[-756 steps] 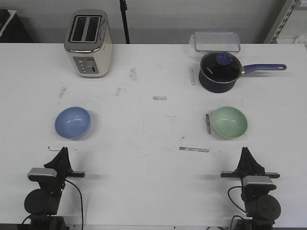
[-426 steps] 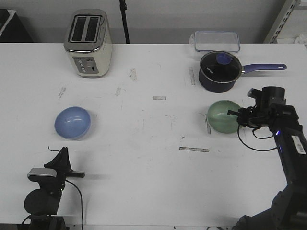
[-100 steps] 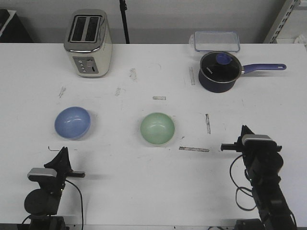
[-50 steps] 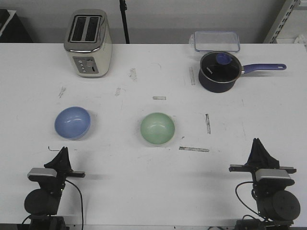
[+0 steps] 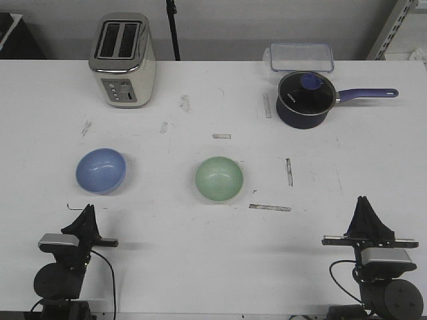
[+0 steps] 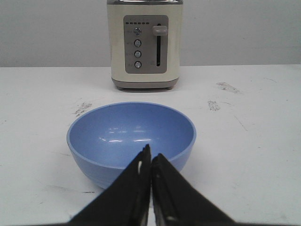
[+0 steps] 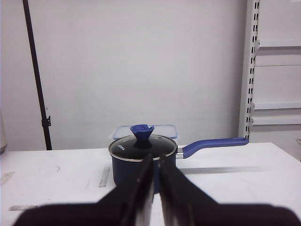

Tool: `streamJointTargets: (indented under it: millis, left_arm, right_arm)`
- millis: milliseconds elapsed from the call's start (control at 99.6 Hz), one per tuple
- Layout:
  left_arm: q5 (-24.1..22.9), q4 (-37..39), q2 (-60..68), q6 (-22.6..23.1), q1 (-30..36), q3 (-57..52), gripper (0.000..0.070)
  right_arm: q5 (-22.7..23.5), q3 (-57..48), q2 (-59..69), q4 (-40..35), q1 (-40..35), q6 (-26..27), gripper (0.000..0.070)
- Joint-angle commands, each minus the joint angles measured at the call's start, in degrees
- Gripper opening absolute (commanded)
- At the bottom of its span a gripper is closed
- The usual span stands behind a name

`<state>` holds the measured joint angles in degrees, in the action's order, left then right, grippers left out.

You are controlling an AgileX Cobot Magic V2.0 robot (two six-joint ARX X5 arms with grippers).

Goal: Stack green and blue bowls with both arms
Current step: 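Reach the left gripper forward and grasp the rim of the blue bowl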

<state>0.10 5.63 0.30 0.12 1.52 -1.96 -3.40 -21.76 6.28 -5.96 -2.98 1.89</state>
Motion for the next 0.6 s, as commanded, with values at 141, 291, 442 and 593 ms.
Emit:
streamJointTargets:
  millis: [141,291,442,593]
  left_arm:
    - [0.0,0.9,-0.1,0.3,0.0,1.2,0.0002]
    - [0.0,4.1,-0.1,-0.3,0.0,1.1,0.0001]
    - [-1.5,2.7,0.9,-2.5,-0.1,-2.3,0.0001]
    - [-1.6,1.2,5.6,-2.5,0.0,-8.0,0.0001]
  right_arm:
    - [0.0,-0.3,-0.3,0.4,0.0,-0.2,0.0010]
    - [0.0,-0.3,-0.3,0.4,0.0,-0.2,0.0009]
    - [0.0,-0.3,-0.3,0.4,0.0,-0.2,0.0010]
    - [0.0,-0.3,-0.3,0.4,0.0,-0.2,0.0010]
